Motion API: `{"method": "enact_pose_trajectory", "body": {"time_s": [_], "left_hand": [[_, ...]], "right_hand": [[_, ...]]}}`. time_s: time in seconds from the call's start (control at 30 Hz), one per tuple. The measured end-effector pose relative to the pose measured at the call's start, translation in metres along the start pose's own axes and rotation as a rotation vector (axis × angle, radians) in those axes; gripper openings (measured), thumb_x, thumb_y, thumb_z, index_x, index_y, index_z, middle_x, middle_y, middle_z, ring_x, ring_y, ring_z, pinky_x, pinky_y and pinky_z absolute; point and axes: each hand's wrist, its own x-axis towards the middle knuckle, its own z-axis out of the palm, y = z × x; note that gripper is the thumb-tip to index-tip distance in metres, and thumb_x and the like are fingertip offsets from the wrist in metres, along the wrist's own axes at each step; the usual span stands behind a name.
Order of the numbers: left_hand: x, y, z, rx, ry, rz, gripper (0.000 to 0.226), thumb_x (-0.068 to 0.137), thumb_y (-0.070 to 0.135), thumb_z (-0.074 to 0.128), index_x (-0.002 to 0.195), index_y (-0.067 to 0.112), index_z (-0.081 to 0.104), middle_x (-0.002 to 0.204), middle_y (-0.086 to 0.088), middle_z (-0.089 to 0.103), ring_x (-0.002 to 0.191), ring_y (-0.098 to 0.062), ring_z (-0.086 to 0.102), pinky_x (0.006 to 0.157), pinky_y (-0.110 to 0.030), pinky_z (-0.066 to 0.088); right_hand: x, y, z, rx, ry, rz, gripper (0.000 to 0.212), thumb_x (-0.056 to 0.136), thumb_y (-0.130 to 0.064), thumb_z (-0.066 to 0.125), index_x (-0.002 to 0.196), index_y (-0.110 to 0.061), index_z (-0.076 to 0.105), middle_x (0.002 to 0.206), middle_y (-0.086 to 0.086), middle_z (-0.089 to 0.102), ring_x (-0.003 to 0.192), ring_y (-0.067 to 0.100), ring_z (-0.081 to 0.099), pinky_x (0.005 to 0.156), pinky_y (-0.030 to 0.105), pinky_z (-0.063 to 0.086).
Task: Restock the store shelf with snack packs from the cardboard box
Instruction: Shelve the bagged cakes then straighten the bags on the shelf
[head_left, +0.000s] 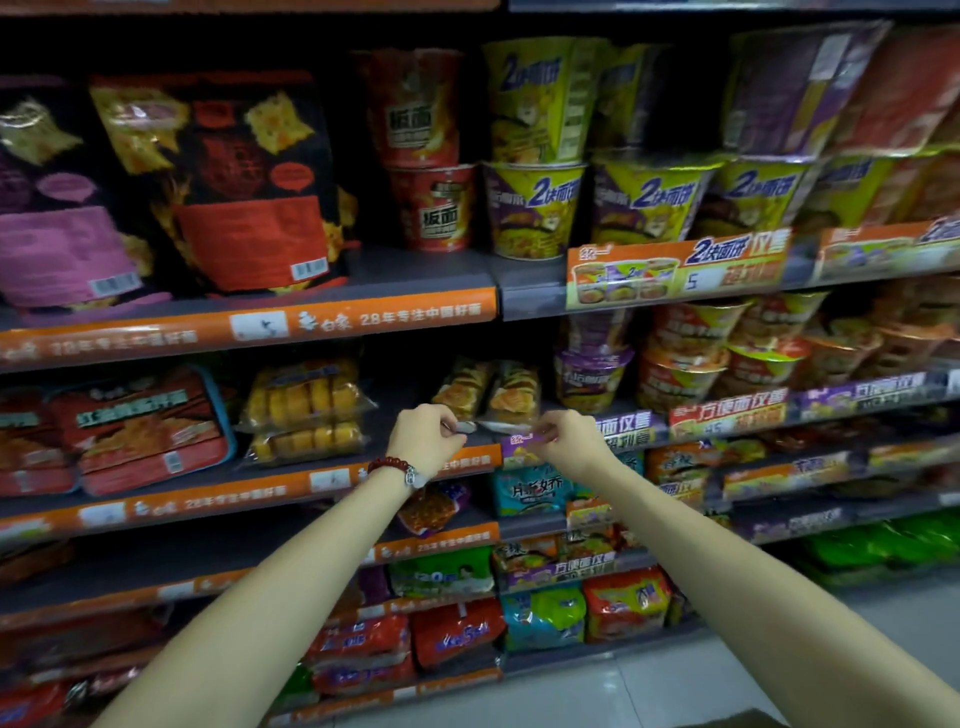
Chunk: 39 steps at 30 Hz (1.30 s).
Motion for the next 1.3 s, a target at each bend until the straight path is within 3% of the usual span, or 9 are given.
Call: {"method": "enact_pose_trajectory", "body": {"time_s": [0.1, 0.27, 0.4, 0.5, 0.67, 0.8, 1.0, 1.13, 1.3], "left_hand": [[0.006, 0.007, 0.004, -0.014, 0.011, 0.003, 0.017, 0.081, 0.025, 0.069, 0.095, 0.015, 0.071, 0.089, -0.004, 0.072, 0.088, -0.016, 0.067, 0.077, -0.022, 0.05], [0.019, -0.007, 0.001, -0.011, -0.019, -0.017, 0.038, 0.08, 0.029, 0.071, 0.114, 0.012, 0.064, 0.107, -0.008, 0.068, 0.1, -0.021, 0.064, 0.087, -0.028, 0.051], [0.04, -0.028, 0.0, -0.034, -0.049, -0.017, 0.046, 0.078, 0.03, 0.073, 0.119, 0.013, 0.061, 0.115, -0.011, 0.065, 0.109, -0.022, 0.06, 0.089, -0.029, 0.048], [0.059, -0.04, 0.003, -0.028, -0.099, -0.01, 0.053, 0.079, 0.032, 0.073, 0.126, 0.013, 0.056, 0.125, -0.011, 0.06, 0.117, -0.024, 0.056, 0.093, -0.031, 0.046], [0.081, -0.053, 0.017, 0.02, -0.159, -0.013, 0.069, 0.078, 0.037, 0.072, 0.136, 0.012, 0.044, 0.136, -0.012, 0.051, 0.124, -0.029, 0.049, 0.099, -0.033, 0.041], [0.093, -0.059, 0.027, 0.037, -0.21, -0.063, 0.084, 0.076, 0.041, 0.073, 0.143, 0.012, 0.033, 0.143, -0.015, 0.043, 0.13, -0.032, 0.043, 0.102, -0.036, 0.039], [0.102, -0.064, 0.041, -0.075, -0.244, -0.16, 0.085, 0.076, 0.04, 0.074, 0.143, 0.007, 0.035, 0.137, -0.012, 0.052, 0.123, -0.027, 0.052, 0.099, -0.035, 0.046], [0.092, -0.066, 0.046, -0.098, -0.159, -0.179, 0.079, 0.07, 0.043, 0.079, 0.133, 0.007, 0.047, 0.117, -0.01, 0.066, 0.107, -0.025, 0.062, 0.086, -0.03, 0.051], [0.075, -0.072, 0.038, -0.05, -0.117, -0.207, 0.076, 0.062, 0.048, 0.082, 0.119, 0.008, 0.051, 0.1, -0.007, 0.068, 0.092, -0.022, 0.065, 0.069, -0.023, 0.048]], "right_hand": [[0.002, 0.009, -0.006, 0.021, 0.031, 0.039, 0.035, 0.088, -0.03, 0.068, 0.115, -0.009, 0.064, 0.109, 0.009, 0.068, 0.096, 0.025, 0.063, 0.081, 0.037, 0.054], [0.016, 0.01, 0.003, 0.024, 0.033, 0.082, 0.044, 0.09, -0.038, 0.065, 0.122, -0.008, 0.058, 0.118, 0.009, 0.064, 0.108, 0.025, 0.059, 0.086, 0.033, 0.049], [0.04, -0.002, 0.014, 0.02, 0.048, 0.074, 0.045, 0.091, -0.036, 0.064, 0.125, -0.008, 0.056, 0.11, 0.01, 0.064, 0.093, 0.021, 0.058, 0.073, 0.028, 0.047], [0.057, -0.005, 0.023, 0.017, 0.079, 0.094, 0.045, 0.091, -0.034, 0.063, 0.128, -0.01, 0.054, 0.116, 0.012, 0.059, 0.085, 0.017, 0.052, 0.065, 0.025, 0.04], [0.071, 0.003, 0.034, 0.01, 0.132, 0.144, 0.052, 0.09, -0.033, 0.064, 0.133, -0.007, 0.049, 0.129, 0.016, 0.053, 0.116, 0.031, 0.051, 0.09, 0.034, 0.044], [0.079, 0.009, 0.037, 0.067, 0.144, 0.17, 0.055, 0.089, -0.031, 0.067, 0.133, -0.006, 0.046, 0.125, 0.015, 0.057, 0.116, 0.031, 0.053, 0.088, 0.033, 0.044], [0.093, 0.01, 0.041, 0.097, 0.089, 0.142, 0.048, 0.085, -0.032, 0.072, 0.124, -0.007, 0.057, 0.117, 0.011, 0.067, 0.109, 0.028, 0.061, 0.087, 0.034, 0.05], [0.096, 0.014, 0.039, 0.085, 0.062, 0.101, 0.052, 0.083, -0.031, 0.074, 0.126, -0.008, 0.058, 0.12, 0.008, 0.066, 0.112, 0.026, 0.061, 0.093, 0.034, 0.05], [0.1, 0.012, 0.037, 0.054, -0.028, 0.022, 0.05, 0.08, -0.026, 0.076, 0.126, -0.011, 0.061, 0.117, 0.007, 0.068, 0.109, 0.023, 0.063, 0.091, 0.031, 0.051]]}}
